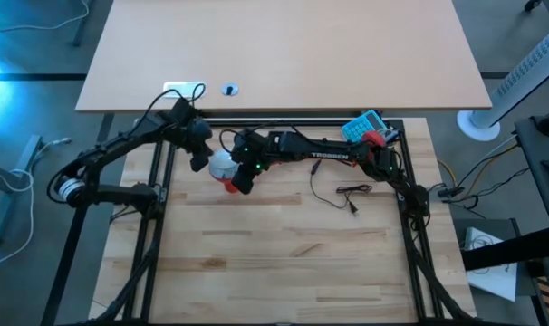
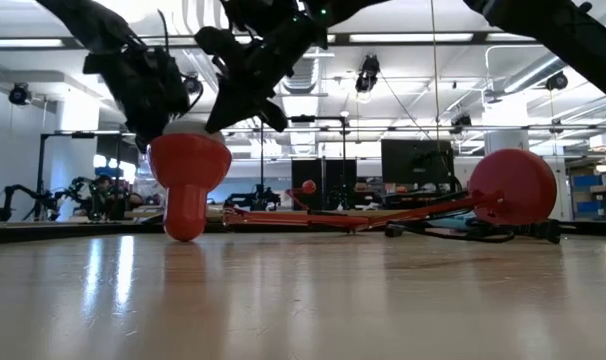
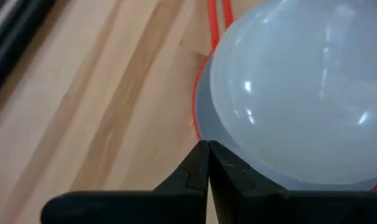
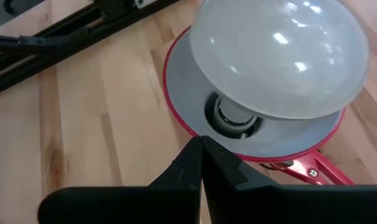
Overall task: Screw lightbulb
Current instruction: Remove the lightbulb from the orange desk lamp
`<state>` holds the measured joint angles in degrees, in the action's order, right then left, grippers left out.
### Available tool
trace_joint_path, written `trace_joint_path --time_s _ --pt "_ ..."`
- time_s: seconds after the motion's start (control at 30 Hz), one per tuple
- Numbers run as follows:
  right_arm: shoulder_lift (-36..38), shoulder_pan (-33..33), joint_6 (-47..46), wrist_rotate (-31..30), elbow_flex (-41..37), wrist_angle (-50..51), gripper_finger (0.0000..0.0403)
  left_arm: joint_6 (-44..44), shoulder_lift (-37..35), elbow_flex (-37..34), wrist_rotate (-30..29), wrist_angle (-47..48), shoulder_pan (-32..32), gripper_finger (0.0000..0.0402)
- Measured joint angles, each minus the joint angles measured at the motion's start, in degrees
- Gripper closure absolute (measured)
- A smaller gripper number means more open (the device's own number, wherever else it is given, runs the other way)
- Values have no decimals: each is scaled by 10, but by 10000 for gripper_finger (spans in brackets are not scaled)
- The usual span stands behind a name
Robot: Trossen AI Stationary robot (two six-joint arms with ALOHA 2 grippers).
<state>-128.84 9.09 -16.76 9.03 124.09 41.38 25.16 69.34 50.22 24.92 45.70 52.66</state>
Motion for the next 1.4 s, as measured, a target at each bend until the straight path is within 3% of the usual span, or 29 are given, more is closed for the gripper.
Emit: trace_joint_path --time_s 0.2,0.77,0.97,1.2,1.4 --pt "-4 5 -25 -11 -2 0 403 -18 11 12 31 7 -9 401" --pt "-5 44 -23 -34 -6 13 403 -107 -117 -26 31 74 -93 401" --pt "1 28 -3 -32 -6 21 403 -82 -143 -28 -46 81 -76 401" --pt "2 5 -19 -30 -6 -7 403 -62 -78 -27 -44 -3 -24 401" --pt "2 4 -31 -31 -6 -15 403 -51 -22 -13 -10 -20 -23 401"
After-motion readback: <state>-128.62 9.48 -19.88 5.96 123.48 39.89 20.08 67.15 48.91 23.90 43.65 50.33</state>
